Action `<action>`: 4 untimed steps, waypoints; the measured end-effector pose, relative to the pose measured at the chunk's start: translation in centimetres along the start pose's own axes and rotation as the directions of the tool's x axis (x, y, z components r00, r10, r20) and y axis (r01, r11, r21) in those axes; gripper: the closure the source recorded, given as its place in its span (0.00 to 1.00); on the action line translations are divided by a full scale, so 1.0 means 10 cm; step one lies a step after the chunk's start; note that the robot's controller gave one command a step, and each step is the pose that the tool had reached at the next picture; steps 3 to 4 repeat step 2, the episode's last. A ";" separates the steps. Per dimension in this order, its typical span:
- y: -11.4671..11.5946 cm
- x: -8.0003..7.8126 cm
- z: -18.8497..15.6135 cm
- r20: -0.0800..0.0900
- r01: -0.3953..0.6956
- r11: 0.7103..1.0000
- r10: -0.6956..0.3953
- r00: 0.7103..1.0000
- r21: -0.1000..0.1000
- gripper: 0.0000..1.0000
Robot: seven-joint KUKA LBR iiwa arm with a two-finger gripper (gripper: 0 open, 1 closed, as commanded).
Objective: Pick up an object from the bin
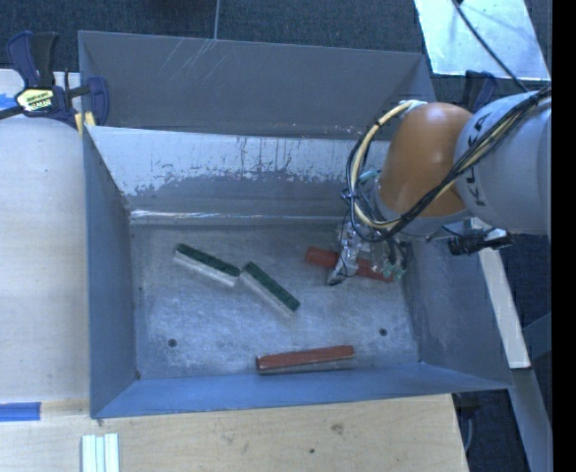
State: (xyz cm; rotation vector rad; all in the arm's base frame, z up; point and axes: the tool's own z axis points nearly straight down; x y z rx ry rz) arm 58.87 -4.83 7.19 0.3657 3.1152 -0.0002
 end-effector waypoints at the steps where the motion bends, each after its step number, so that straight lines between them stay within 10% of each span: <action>1: -0.04 -0.20 -1.27 0.008 -0.120 0.993 0.120 0.993 -0.002 1.00; 2: -0.18 -0.37 -2.26 0.006 0.188 0.982 -0.188 0.982 0.001 1.00; 4: -0.18 -0.37 -2.26 0.006 0.188 0.982 -0.188 0.982 0.001 1.00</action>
Offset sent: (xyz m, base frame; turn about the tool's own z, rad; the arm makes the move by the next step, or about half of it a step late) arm 0.0152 -0.0070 0.1209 0.1203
